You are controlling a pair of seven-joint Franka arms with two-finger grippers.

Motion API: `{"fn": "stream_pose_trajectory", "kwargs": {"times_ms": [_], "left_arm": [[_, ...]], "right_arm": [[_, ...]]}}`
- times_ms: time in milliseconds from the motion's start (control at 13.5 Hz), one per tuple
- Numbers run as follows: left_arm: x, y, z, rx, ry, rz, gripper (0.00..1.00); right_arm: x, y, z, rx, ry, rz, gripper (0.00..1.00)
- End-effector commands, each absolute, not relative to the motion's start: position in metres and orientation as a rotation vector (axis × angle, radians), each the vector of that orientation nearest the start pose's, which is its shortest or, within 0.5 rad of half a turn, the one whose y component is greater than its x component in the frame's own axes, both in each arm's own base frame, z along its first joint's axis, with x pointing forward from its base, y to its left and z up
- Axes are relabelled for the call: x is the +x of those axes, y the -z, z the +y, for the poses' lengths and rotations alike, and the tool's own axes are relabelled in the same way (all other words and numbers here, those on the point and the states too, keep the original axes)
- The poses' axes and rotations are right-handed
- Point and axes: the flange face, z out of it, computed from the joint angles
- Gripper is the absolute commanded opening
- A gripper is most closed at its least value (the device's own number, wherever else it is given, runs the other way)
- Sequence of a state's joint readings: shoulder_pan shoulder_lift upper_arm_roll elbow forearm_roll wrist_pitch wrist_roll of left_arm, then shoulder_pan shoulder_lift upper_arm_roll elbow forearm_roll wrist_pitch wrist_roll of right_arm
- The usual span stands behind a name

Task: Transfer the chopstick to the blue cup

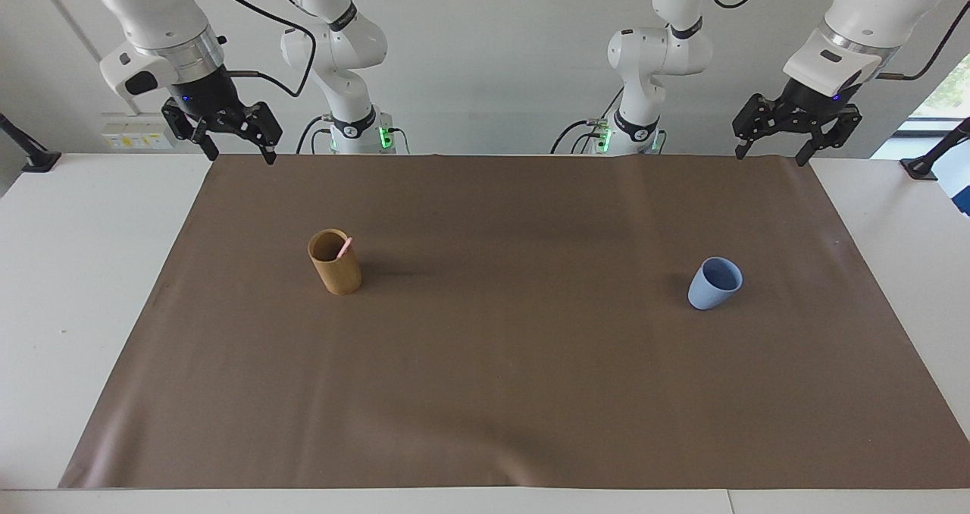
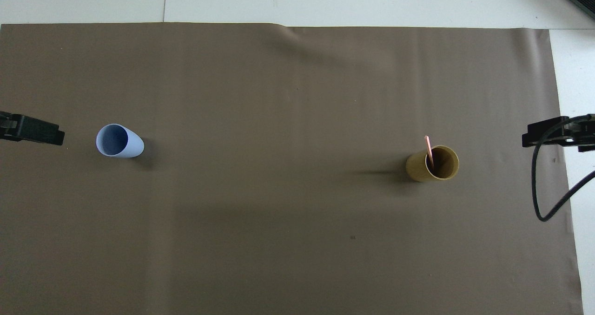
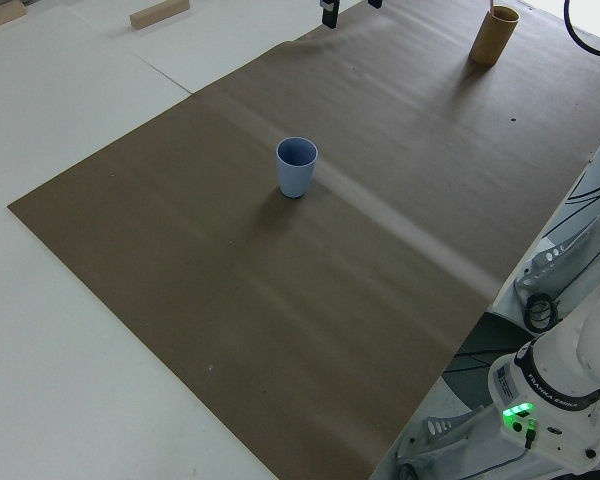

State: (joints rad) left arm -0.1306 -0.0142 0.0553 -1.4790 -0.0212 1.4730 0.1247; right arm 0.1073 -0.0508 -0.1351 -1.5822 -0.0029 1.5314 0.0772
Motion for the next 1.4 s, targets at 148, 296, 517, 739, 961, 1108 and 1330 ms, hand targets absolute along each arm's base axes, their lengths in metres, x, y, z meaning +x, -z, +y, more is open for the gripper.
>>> {"fn": "stream_pose_trajectory", "kwargs": {"times_ms": [148, 296, 517, 739, 961, 1108, 1330], "left_arm": [[0.536, -0.669, -0.031, -3.147, 0.016, 0.301, 1.0], [0.539, -0.669, -0.03, -3.147, 0.045, 0.296, 1.0], [0.543, -0.656, -0.028, -3.145, 0.041, 0.324, 1.0], [0.552, -0.638, -0.004, -3.135, 0.069, 0.372, 1.0], [0.565, -0.585, 0.003, -3.13, 0.107, 0.383, 1.0], [0.571, -0.548, 0.007, -3.125, 0.129, 0.393, 1.0], [0.585, -0.49, 0.019, -3.112, 0.133, 0.431, 1.0]], "right_arm": [[0.531, -0.647, -0.018, -3.112, -0.004, 0.18, 1.0], [0.531, -0.647, -0.018, -3.112, -0.004, 0.18, 1.0], [0.531, -0.647, -0.018, -3.112, -0.004, 0.18, 1.0], [0.531, -0.646, -0.018, -3.112, -0.007, 0.18, 1.0], [0.531, -0.647, -0.018, -3.112, -0.004, 0.18, 1.0], [0.531, -0.647, -0.018, -3.112, -0.004, 0.18, 1.0], [0.531, -0.647, -0.018, -3.112, -0.004, 0.18, 1.0]]}}
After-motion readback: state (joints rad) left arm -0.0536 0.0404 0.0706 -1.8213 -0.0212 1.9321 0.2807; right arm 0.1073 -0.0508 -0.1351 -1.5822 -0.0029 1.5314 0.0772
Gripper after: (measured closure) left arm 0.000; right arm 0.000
